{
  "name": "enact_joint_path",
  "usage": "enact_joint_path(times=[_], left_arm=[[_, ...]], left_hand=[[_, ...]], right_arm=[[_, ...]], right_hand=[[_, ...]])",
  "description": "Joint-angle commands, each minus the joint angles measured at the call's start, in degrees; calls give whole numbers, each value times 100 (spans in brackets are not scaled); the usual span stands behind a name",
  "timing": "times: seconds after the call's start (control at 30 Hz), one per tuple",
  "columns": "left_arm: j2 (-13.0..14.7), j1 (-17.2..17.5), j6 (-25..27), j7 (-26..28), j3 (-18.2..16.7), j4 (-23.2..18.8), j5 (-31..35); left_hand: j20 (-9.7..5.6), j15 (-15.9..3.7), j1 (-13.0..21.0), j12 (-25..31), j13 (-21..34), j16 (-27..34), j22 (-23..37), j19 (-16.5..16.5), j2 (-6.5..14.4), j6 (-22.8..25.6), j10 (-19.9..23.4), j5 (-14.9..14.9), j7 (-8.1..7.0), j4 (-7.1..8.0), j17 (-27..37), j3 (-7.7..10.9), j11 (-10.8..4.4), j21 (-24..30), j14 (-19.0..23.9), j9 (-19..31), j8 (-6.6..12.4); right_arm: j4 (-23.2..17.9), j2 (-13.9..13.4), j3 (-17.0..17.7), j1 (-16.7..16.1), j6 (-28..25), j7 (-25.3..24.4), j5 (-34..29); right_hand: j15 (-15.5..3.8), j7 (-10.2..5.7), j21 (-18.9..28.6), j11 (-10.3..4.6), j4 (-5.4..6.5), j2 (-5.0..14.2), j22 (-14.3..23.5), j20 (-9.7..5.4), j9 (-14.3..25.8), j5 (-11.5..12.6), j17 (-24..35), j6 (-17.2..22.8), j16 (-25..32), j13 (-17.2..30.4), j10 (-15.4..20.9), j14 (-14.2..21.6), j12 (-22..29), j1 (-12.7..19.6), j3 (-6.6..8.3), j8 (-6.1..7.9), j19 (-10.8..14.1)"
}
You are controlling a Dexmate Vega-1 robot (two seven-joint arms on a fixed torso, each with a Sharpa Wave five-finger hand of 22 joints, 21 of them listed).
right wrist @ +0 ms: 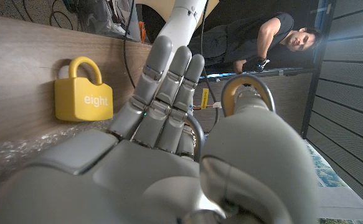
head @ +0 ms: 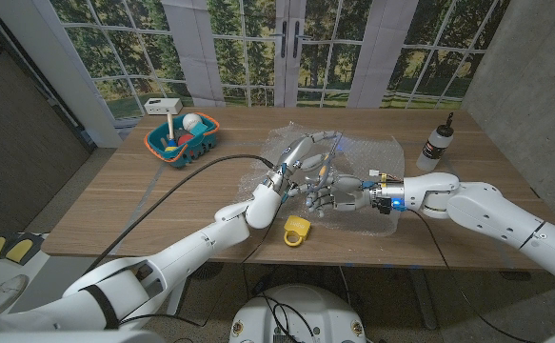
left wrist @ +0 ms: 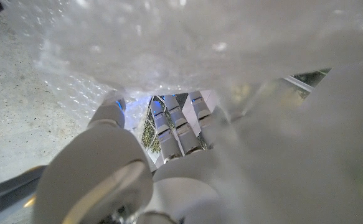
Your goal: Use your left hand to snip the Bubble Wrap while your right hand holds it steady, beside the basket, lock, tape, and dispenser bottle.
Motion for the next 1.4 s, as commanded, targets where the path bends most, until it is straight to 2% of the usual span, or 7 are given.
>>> enact_joint_path(times=[0.03, 0.57, 0.8, 1.0, 1.17, 1.3, 1.4], left_arm=[[70, -13, 185, -329, 17, -207, -26], [32, -6, 221, -368, 25, -211, -47], [-6, 91, 396, -149, -7, -305, 43], [-62, 107, 429, 39, 2, -277, 96], [-110, 125, 433, 191, 1, -247, 102], [-145, 168, 470, 295, -13, -246, 74], [-150, 184, 449, 339, -16, -226, 45]], left_hand=[[1, -663, 6, 19, 8, 9, 10, 43, 56, 22, 53, -6, 19, -2, -9, 45, 3, -5, 15, -9, 24], [24, -647, 4, 15, -25, 63, 19, 172, 255, 101, 166, -1, 266, 2, -56, 159, 144, -37, 184, -55, 58], [-300, -944, 584, 199, -138, 441, 55, 879, 738, 716, 995, 62, 354, -244, -173, 634, 74, 154, 1308, -173, 221], [-427, -1033, 1029, 352, -69, 665, 84, 1178, 971, 908, 1396, 76, 324, -309, -120, 883, 14, 312, 1779, -181, 264], [-510, -1058, 1298, 472, 39, 858, 115, 1292, 1138, 1055, 1615, 68, 299, -268, -11, 1029, -7, 426, 2084, -137, 326], [-636, -1070, 1692, 671, 274, 982, 182, 1375, 1249, 1117, 1773, 70, 263, -89, 114, 1443, -14, 648, 2409, -31, 343], [-668, -1052, 1766, 718, 381, 1055, 211, 1404, 1262, 1098, 1710, 44, 238, 10, 192, 1547, -5, 756, 2570, 20, 329]], right_arm=[[-136, -68, 55, -114, 95, -25, 21], [-224, -140, 132, -239, 185, -81, 79], [-236, -144, 152, -264, 222, -52, 111], [-260, -169, 185, -321, 295, -52, 108], [-287, -195, 214, -362, 307, -88, 129], [-273, -190, 208, -362, 313, -65, 130], [-256, -177, 191, -339, 298, -52, 126]], right_hand=[[-307, -43, -4, -12, -21, 38, 15, -521, 0, 38, 13, 43, -9, 17, 50, 8, -30, 14, 41, 28, 56], [-305, -60, -30, -25, -32, 53, 18, -530, -16, 35, 14, 43, -17, 24, 58, 13, -45, 32, 45, 31, 63], [-308, -76, -44, -34, -39, 69, 19, -535, -22, 34, 15, 47, -19, 28, 65, 20, -51, 45, 51, 33, 63], [-307, -85, -52, -40, -42, 77, 20, -534, -25, 33, 16, 53, -19, 31, 66, 26, -56, 50, 54, 36, 65], [-306, -98, -60, -48, -43, 76, 21, -538, -28, 31, 16, 61, -22, 32, 80, 28, -56, 49, 51, 39, 69], [-308, -108, -69, -40, -48, 80, 21, -540, -30, 30, 16, 70, -27, 37, 76, 27, -61, 55, 52, 42, 65], [-310, -115, -72, -37, -50, 84, 22, -541, -30, 30, 16, 79, -27, 36, 86, 29, -59, 59, 54, 46, 67]])
